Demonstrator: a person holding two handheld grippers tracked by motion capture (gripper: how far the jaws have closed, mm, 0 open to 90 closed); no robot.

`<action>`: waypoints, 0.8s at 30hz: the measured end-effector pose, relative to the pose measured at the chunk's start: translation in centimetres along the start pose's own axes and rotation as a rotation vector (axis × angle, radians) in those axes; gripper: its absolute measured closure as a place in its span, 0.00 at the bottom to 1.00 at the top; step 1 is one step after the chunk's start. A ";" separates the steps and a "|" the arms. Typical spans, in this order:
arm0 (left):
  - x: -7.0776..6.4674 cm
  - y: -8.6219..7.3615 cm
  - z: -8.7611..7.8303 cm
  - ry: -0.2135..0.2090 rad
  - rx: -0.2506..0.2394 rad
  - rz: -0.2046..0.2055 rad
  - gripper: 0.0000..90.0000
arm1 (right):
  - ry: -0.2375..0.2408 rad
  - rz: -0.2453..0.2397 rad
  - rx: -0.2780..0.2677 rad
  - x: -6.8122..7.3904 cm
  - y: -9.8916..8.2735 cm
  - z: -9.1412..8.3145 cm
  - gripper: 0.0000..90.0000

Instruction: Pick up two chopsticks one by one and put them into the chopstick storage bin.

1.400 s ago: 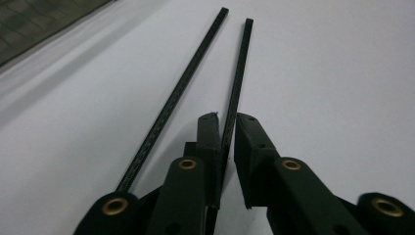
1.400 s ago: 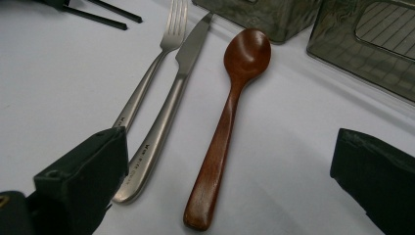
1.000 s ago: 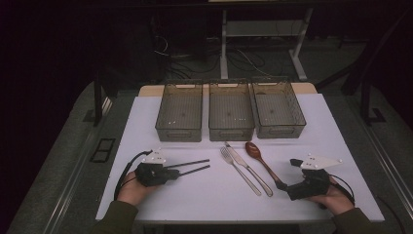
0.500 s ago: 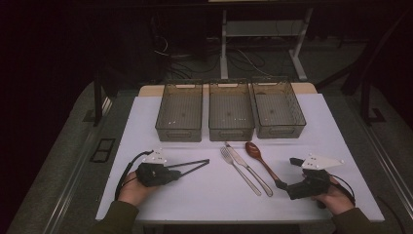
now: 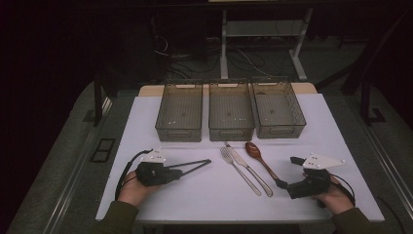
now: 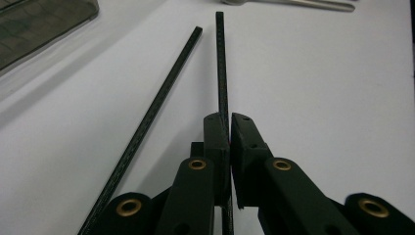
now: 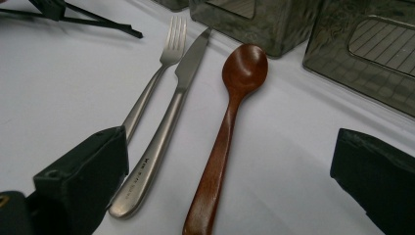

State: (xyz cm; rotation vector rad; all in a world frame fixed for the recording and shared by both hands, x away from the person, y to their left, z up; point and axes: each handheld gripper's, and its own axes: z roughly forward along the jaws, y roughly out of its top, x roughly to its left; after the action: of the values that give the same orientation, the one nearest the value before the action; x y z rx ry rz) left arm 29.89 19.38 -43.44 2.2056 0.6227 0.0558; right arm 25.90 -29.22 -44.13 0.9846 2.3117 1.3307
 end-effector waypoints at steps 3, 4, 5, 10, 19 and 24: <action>-0.2 0.4 -0.1 0.010 -0.004 -0.013 0.95 | 0.002 -0.001 0.001 0.0 0.0 0.0 0.00; -0.2 0.6 -0.2 0.008 0.001 -0.009 0.95 | 0.002 -0.002 0.002 0.0 0.0 0.0 0.00; -0.3 0.7 -0.2 0.014 -0.001 -0.016 0.95 | 0.003 -0.001 0.003 0.0 0.0 0.0 0.00; -0.8 1.4 -0.1 0.019 0.001 -0.028 0.95 | 0.005 -0.002 0.011 0.0 0.0 0.0 0.00; -1.3 2.6 -0.3 0.012 -0.014 -0.038 0.95 | 0.009 -0.002 0.015 0.0 0.1 0.0 0.00; -1.5 3.5 -0.5 0.021 -0.031 -0.030 0.95 | 0.012 -0.007 0.014 -0.1 0.1 0.0 0.00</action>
State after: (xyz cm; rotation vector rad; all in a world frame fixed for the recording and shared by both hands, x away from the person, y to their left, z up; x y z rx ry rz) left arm 29.91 17.11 -40.30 2.1678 0.6625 0.0724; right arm 25.96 -29.24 -44.05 0.9741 2.3342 1.3225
